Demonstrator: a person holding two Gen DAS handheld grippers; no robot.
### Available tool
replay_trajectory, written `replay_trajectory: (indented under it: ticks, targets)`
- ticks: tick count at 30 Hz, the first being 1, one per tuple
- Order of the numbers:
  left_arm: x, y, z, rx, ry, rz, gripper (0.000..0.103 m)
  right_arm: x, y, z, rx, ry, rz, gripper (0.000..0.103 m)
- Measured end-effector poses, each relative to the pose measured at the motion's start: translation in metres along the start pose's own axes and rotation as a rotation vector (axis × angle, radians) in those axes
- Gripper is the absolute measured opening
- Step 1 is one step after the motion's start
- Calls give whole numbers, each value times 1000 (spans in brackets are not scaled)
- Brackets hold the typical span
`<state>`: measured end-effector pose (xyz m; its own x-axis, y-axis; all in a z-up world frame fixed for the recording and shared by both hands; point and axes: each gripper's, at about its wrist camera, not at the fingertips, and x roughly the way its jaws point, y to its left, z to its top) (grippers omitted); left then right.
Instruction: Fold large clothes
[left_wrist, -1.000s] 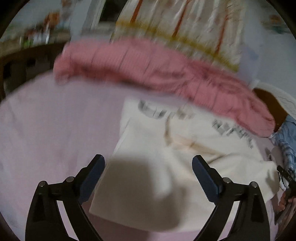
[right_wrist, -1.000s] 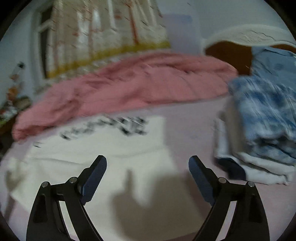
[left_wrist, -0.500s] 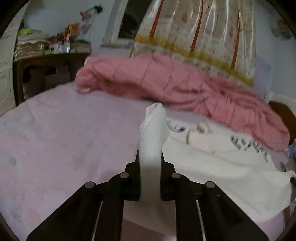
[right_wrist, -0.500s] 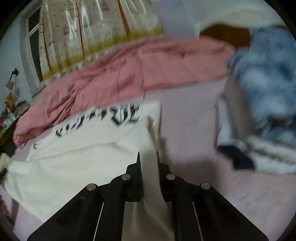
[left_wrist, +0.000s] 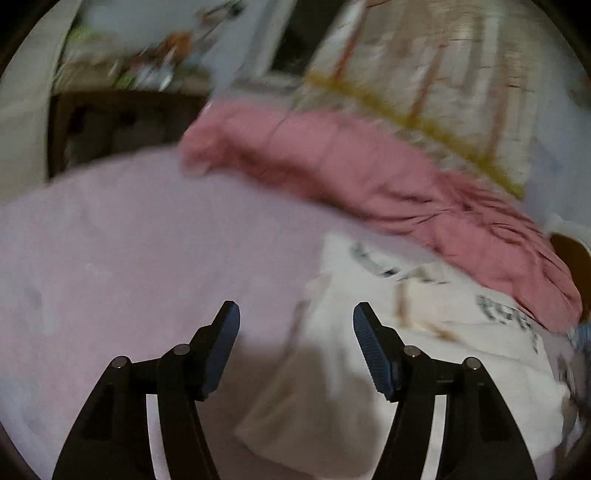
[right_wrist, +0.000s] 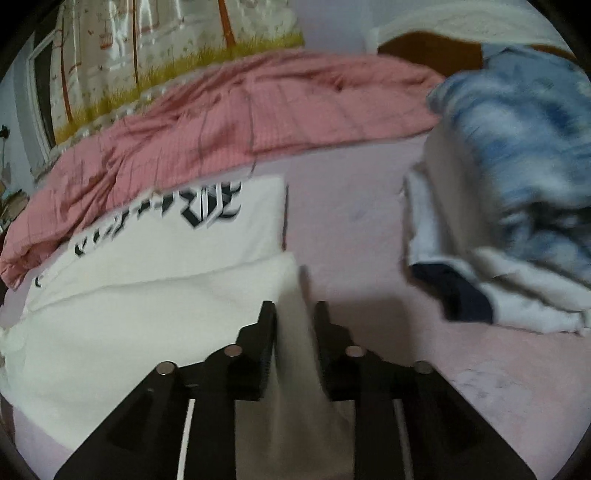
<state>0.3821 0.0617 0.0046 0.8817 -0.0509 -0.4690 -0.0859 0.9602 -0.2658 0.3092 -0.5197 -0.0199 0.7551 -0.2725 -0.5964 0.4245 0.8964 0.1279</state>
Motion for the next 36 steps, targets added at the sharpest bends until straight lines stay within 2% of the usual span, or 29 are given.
replay_trajectory:
  ticks: [1,2,3,4,6,8,11,15,16,17,18,20,23,25,27,29,30,36]
  targets:
    - [-5,-9,1,32,-16,-34,64,-9,2,2,-12,-23,-5,52]
    - [-13,-18,0,64,-42,-57,65,-21,6,3,-28,-50,-3,69]
    - [-22,-29,-2,107,-75,-78,69,-34,11,3,-43,-80,13,77]
    - [-27,-41,-3,157,-95,-107,72,-44,18,4,-63,-90,39,78]
    - [-32,-61,-8,230,-96,-158,77,-56,32,2,-118,-55,98,86]
    - [-30,-80,-16,285,-63,-202,78,-65,45,-4,-146,-57,131,87]
    - [-27,-103,-34,343,-36,-204,78,-72,61,-20,-141,-105,126,93]
    - [-31,-120,-47,358,-32,-225,79,-76,83,-34,-202,-108,95,96]
    - [-32,-122,-50,366,-27,-232,81,-81,87,-36,-227,-120,97,96]
    - [-32,-124,-54,378,-20,-236,87,-85,89,-39,-239,-135,94,98]
    - [-32,-127,-59,396,-8,-228,92,-91,91,-42,-251,-161,85,103]
    - [-29,-133,-66,430,19,-209,93,-97,91,-47,-254,-170,93,103]
    - [-13,-139,-76,464,129,-162,93,-90,92,-50,-241,-95,187,103]
    - [14,-142,-89,487,288,-138,93,-75,92,-54,-230,-11,237,103]
    - [28,-143,-94,492,349,-102,91,-48,92,-61,-232,137,219,103]
    - [24,-142,-92,478,342,-109,91,-26,93,-70,-243,238,172,103]
    - [25,-141,-93,477,352,-103,92,-20,92,-73,-243,260,170,103]
    - [22,-133,-97,451,377,-90,92,-21,100,-80,-305,261,117,103]
